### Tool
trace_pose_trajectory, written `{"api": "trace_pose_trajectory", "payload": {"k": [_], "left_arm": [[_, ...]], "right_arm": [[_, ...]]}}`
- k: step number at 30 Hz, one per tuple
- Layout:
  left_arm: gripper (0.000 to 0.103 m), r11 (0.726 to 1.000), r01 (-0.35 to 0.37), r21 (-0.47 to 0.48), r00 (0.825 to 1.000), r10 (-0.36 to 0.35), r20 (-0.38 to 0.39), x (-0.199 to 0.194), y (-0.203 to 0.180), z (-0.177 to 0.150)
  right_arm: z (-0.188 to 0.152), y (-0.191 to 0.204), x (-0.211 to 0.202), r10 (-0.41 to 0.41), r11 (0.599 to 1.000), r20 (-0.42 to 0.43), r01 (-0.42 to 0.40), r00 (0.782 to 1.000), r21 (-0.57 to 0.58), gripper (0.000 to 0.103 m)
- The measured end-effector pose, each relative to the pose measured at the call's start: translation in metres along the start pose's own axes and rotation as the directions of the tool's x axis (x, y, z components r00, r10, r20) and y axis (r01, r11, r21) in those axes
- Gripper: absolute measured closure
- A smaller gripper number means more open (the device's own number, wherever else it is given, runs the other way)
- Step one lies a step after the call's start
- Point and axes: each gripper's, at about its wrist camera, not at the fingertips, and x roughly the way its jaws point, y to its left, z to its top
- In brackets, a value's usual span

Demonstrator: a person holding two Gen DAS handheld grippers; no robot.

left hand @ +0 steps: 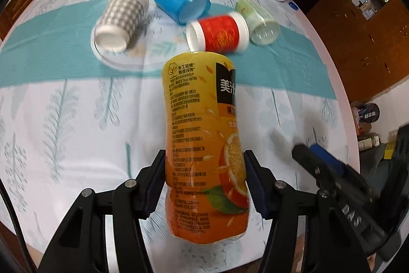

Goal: Flip cup upright
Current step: 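Lift the orange juice cup with the left gripper toward the right gripper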

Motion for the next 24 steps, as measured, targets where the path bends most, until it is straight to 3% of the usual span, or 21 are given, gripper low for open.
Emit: {"api": "trace_pose_trajectory", "payload": {"k": [5,13,16,19,24], "left_arm": [[0.046,1.000,-0.010,0.011,1.000,0.010,-0.007,0.014,-0.003,-0.020],[0.044,1.000,0.000,-0.019,0.999,0.000,-0.035,0.029,-0.007,-0.027],[0.038,0.999,-0.002,-0.034,0.999,0.000,-0.045,0.031,-0.007,-0.026],[0.022,0.999,0.001,-0.050,0.999,-0.004,-0.046,0.030,-0.003,-0.025],[0.021,0.998,0.021,-0.061,0.999,-0.023,-0.041,0.022,0.002,-0.024]], "right_arm": [[-0.015,-0.006,0.004,-0.009,1.000,-0.018,0.009,1.000,0.001,0.053],[-0.028,-0.012,0.008,-0.016,1.000,-0.041,0.016,0.999,0.014,0.053],[-0.029,-0.013,0.008,-0.013,1.000,-0.045,0.014,0.999,0.014,0.053],[-0.029,-0.014,0.006,-0.014,1.000,-0.038,0.014,0.999,0.017,0.053],[-0.029,-0.017,0.006,0.004,1.000,-0.042,-0.003,0.999,0.030,0.053]]}}
